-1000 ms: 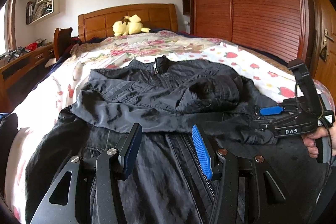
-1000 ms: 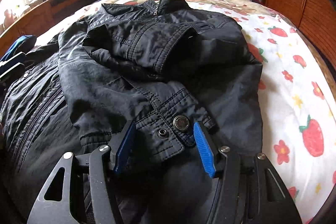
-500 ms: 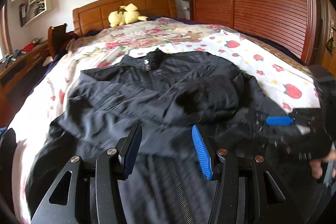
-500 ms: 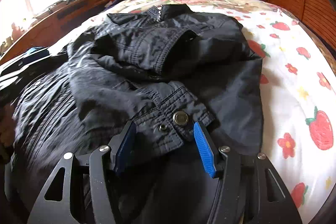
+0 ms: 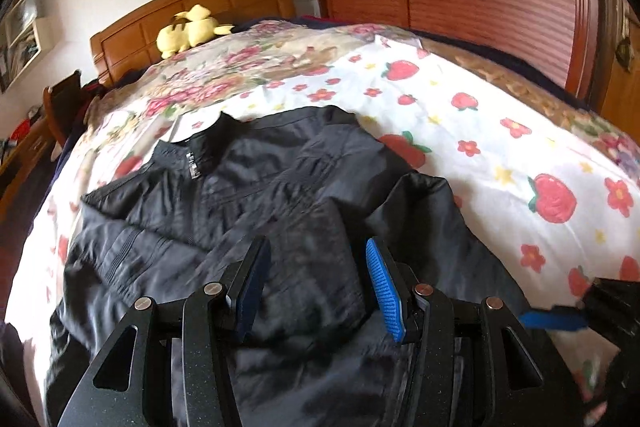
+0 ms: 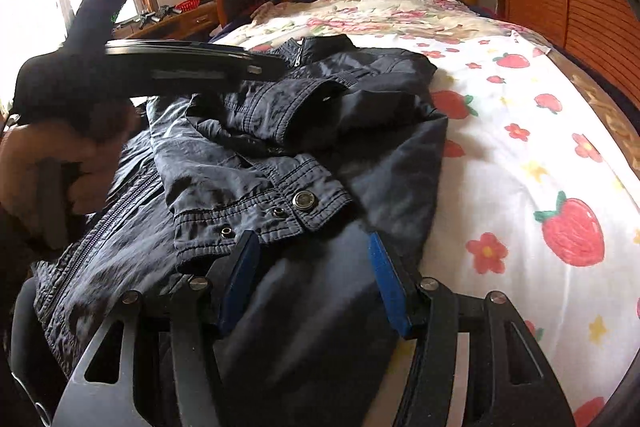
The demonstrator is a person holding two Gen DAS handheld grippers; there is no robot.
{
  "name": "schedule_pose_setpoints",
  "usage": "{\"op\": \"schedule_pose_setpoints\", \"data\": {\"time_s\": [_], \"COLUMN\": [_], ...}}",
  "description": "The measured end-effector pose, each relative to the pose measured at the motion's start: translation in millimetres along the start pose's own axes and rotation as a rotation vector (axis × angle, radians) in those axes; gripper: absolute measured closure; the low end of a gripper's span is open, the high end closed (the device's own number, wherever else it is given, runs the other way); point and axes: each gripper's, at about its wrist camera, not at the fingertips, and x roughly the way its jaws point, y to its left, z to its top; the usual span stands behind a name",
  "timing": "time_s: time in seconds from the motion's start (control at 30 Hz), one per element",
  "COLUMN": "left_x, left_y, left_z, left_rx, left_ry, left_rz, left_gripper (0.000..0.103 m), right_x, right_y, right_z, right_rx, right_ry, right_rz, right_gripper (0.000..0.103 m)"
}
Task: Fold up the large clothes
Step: 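Move the left tool down to the side edge of the black jacket, then grasp the jacket side with the left tool, fold it over the body, release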
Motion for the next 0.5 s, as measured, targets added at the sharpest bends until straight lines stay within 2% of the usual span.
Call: {"op": "schedule_pose_setpoints", "data": {"time_s": [0.2,0.43,0.47,0.5], "left_x": [25.1,59.9,64.8,68.5], "left_y": [-15.5,-16.1,-16.6,-17.2], "left_z": [9.8,16.6,17.7,18.9], "left_rx": [0.045,0.047,0.047,0.05], "left_ry": [0.038,0.131,0.14,0.143], "left_rz": [0.05,0.098,0.102,0.105], "left_gripper": [0.051,0.051,0.052,0.058], "right_x": [-5.3,-8.1,-8.8,-9.3], "right_y": [-2.4,-5.1,-5.1,-5.0], "right_z": [-2.3,-3.5,-3.8,-3.8], "right_rx": [-0.009,-0.007,-0.009,-0.011], "right_ry": [-0.012,-0.017,-0.018,-0.019], "right_rz": [0.011,0.042,0.044,0.044], "right_gripper": [0.045,0.045,0.045,0.045]}}
